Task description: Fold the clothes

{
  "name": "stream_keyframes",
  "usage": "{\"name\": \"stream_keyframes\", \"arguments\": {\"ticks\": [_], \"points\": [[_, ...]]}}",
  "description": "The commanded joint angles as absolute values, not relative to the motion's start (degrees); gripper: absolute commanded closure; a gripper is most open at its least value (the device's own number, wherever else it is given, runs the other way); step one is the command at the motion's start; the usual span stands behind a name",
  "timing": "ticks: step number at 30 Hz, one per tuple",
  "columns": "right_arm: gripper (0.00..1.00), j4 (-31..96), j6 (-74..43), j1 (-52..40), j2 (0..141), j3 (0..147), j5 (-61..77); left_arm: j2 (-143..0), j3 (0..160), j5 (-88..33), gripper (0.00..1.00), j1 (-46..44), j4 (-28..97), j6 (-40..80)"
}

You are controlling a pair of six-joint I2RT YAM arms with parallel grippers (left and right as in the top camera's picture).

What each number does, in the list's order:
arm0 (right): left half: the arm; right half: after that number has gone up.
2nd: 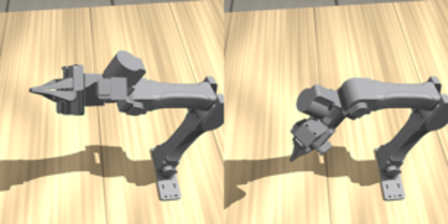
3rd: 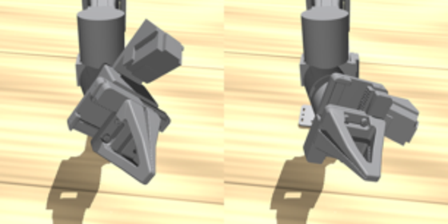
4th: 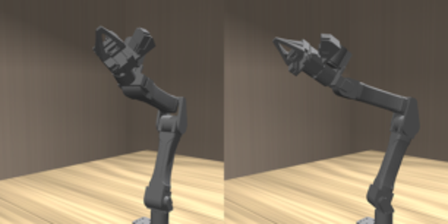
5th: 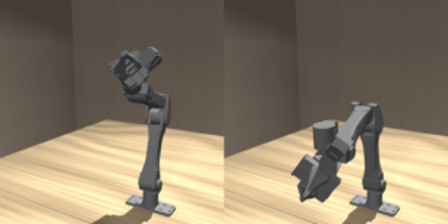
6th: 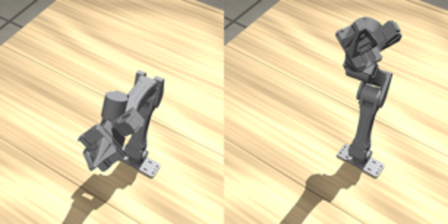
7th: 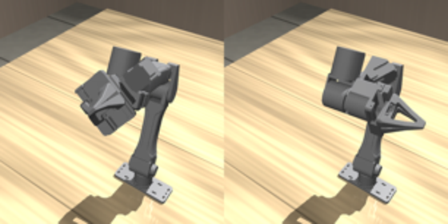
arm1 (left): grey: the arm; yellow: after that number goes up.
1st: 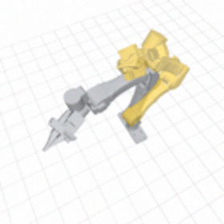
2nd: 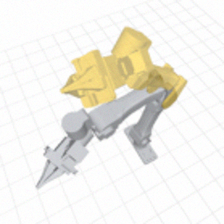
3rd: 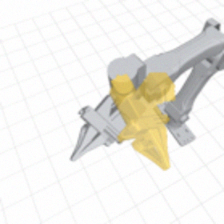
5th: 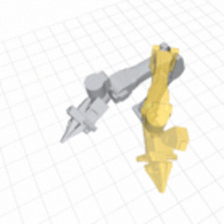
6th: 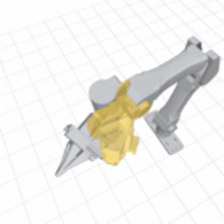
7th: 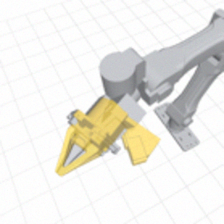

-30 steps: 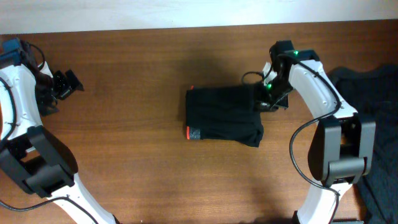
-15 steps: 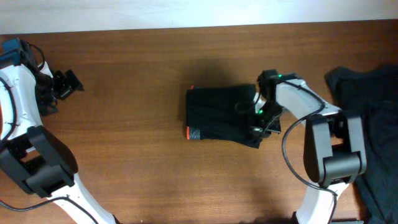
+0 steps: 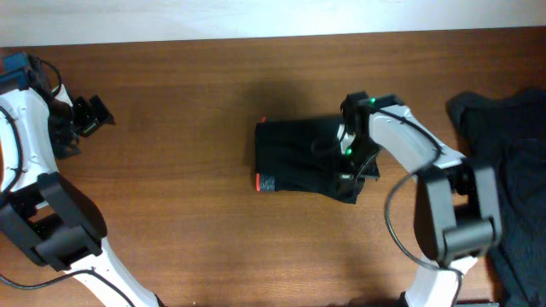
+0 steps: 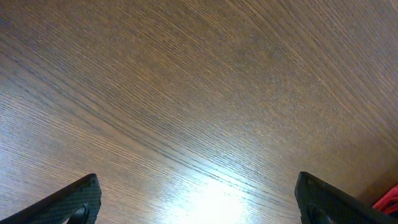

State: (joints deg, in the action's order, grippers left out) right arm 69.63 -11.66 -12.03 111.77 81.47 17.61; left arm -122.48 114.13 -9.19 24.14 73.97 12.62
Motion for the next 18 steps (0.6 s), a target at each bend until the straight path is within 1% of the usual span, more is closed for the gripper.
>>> {"name": "stream_keyframes", "arguments": {"ticks": [1,6,12,18], "points": [[0.96,68.79,-11.09,-11.49,104.9,84.44,14.48,-120.99,115.0,-9.02,0.01,24.29,74.02,12.1],[0.96,64.69,-11.64,-11.51,105.51,84.31,12.78,-120.99,115.0,-9.02,0.01,24.27,74.04,12.1],[0.96,59.64,-11.64,-11.51,110.17,84.18,11.35,-120.99,115.0,-9.02,0.01,24.27,74.04,12.1],[0.96,61.41,-11.64,-11.79,114.67,83.96,10.87,-120.99,115.0,-9.02,0.01,24.29,74.04,12.1]]}}
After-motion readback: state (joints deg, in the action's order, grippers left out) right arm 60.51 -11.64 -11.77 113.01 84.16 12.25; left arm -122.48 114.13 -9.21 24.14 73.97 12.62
